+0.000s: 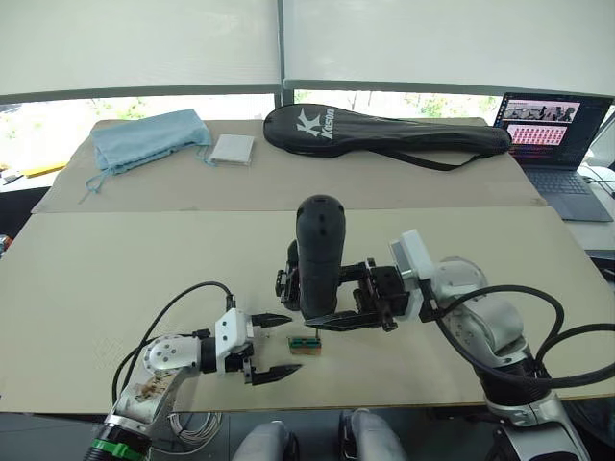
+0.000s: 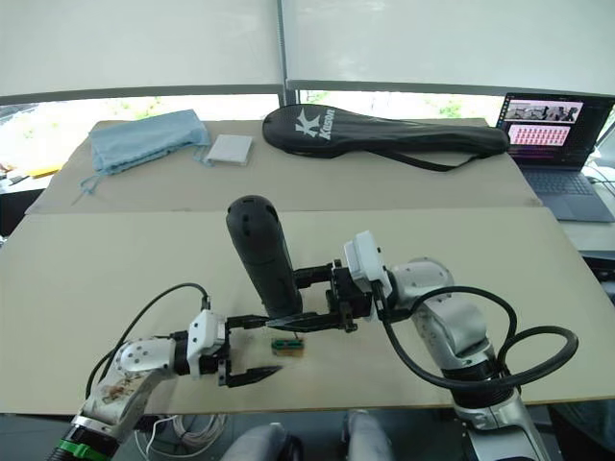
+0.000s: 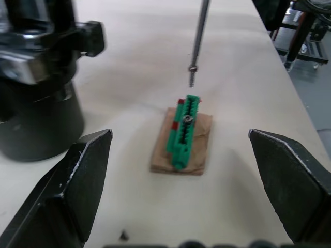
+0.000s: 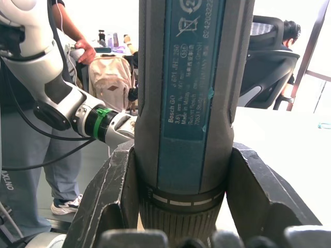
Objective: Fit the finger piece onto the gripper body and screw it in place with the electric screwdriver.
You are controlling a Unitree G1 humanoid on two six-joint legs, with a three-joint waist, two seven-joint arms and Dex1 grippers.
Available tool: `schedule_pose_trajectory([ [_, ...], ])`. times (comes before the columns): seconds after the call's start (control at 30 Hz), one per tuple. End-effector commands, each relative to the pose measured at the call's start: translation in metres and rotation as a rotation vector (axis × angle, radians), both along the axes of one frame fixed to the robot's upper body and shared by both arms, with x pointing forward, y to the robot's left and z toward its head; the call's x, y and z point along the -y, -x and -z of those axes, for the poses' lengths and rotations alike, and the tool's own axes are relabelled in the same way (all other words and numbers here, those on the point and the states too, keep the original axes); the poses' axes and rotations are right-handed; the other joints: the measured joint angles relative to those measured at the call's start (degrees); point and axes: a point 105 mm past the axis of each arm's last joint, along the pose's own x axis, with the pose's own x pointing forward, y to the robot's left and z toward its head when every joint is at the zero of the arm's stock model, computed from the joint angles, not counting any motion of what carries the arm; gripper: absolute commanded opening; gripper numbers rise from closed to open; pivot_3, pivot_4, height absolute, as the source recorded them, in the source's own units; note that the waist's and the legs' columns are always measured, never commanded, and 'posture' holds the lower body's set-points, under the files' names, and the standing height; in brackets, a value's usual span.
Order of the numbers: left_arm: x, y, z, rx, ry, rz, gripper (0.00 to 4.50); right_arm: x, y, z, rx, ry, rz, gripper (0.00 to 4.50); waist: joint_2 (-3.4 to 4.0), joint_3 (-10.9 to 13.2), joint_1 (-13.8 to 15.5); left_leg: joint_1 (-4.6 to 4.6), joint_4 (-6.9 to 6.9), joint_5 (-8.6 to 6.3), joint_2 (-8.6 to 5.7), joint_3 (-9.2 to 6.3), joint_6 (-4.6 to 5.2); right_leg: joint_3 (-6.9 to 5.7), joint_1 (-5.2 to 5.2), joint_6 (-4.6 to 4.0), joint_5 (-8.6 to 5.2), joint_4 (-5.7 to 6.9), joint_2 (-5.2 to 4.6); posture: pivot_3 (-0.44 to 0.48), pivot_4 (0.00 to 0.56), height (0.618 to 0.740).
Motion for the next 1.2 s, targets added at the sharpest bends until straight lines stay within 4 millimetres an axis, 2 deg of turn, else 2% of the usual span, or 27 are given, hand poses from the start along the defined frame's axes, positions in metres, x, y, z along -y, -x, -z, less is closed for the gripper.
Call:
schedule_pose_trajectory([
  [0.03,-0.005,0.004,-0.020,0.052,0.055,0.011,4.50,0.003,0.008,-0.029,0.075,-0.070,-0.020,1.93,-0.01,0.00,0.03,0.00,0.00,0.00,0.00,0.00,0.00,-0.01,0.01,0.00,0.00,-0.01,-0.01,0.000,0.150,0.740],
  [0.4,-0.029,0.010,-0.044,0.062,0.093,-0.010,4.50,0.010,0.008,-0.058,0.089,-0.107,0.007,1.93,-0.02,0.01,0.02,-0.01,0.00,-0.01,0.00,0.00,0.00,-0.04,0.01,0.00,0.00,-0.03,-0.01,0.000,0.150,0.740],
  [0.73,-0.049,0.008,-0.075,0.041,0.178,-0.098,4.50,0.023,0.002,-0.073,0.105,-0.106,0.056,1.93,-0.03,0.02,-0.07,-0.01,-0.01,0.00,0.00,0.00,0.00,-0.04,0.01,0.00,0.00,-0.04,0.01,0.000,0.150,0.740],
  [0.9,-0.060,0.009,-0.077,0.008,0.178,-0.121,4.50,0.030,-0.003,-0.083,0.116,-0.121,0.090,1.93,-0.02,0.03,-0.10,-0.01,-0.01,0.00,-0.01,0.00,-0.01,-0.04,0.01,0.00,0.00,-0.05,0.01,0.000,0.150,0.740],
  [1.2,-0.063,-0.010,-0.094,0.061,0.186,-0.131,4.50,0.035,-0.019,-0.098,0.127,-0.157,0.132,1.93,-0.03,0.03,-0.08,-0.01,0.01,0.01,-0.03,0.01,-0.02,-0.06,0.04,0.00,0.00,-0.05,0.03,0.000,0.150,0.740],
])
